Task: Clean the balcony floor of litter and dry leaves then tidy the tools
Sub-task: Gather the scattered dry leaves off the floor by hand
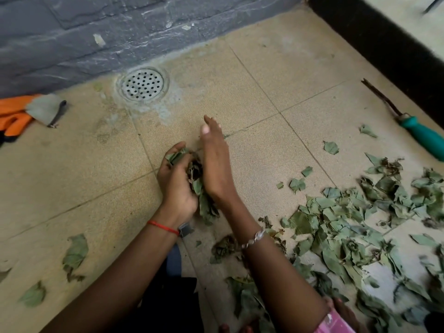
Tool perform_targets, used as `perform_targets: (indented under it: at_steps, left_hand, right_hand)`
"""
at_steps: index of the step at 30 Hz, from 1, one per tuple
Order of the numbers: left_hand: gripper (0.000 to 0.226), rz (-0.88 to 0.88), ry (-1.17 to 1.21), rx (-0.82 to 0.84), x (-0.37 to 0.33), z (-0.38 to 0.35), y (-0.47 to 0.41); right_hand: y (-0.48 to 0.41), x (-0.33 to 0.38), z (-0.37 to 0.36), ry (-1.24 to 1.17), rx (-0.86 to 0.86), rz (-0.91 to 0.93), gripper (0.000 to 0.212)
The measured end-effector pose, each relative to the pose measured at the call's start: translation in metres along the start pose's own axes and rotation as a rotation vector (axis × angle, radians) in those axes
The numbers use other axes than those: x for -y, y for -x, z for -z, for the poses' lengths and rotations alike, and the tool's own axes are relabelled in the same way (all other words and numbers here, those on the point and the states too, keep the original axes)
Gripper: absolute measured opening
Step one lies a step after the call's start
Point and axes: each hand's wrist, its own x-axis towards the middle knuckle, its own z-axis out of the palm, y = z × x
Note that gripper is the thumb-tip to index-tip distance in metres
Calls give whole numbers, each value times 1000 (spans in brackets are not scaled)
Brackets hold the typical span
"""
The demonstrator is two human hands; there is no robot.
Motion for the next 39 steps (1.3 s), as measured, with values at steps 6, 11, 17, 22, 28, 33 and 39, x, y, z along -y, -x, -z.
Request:
perform_targets:
  at_steps: [6, 11, 17, 22, 28, 33, 39]
  left_hand:
    - [31, -242, -124, -67, -7, 9, -16]
    - [34, -410, -294, -34, -3, 15, -20]
    - [33, -530, -526, 110, -4, 24, -15]
    - [33, -487, -495, 136, -6, 29, -23]
    - [37, -506, -583, 212, -5, 33, -21]
    - [37, -650, -816, 391, -3, 38, -18]
    - [36, -667, -856, 424, 4, 40, -15]
  right_hand:
    - [-38, -30, 30, 491, 182, 128, 63]
    - [0, -39, 40, 338, 306, 162, 50]
    - [46, -30, 75, 151, 398, 79, 88]
    - [63, -51, 41, 859, 279, 297, 122]
    - [39, -51, 14, 852, 99, 312, 107]
    - [19, -55, 30, 755, 120, 370, 69]
    - [26, -43, 54, 418, 224, 251, 64]
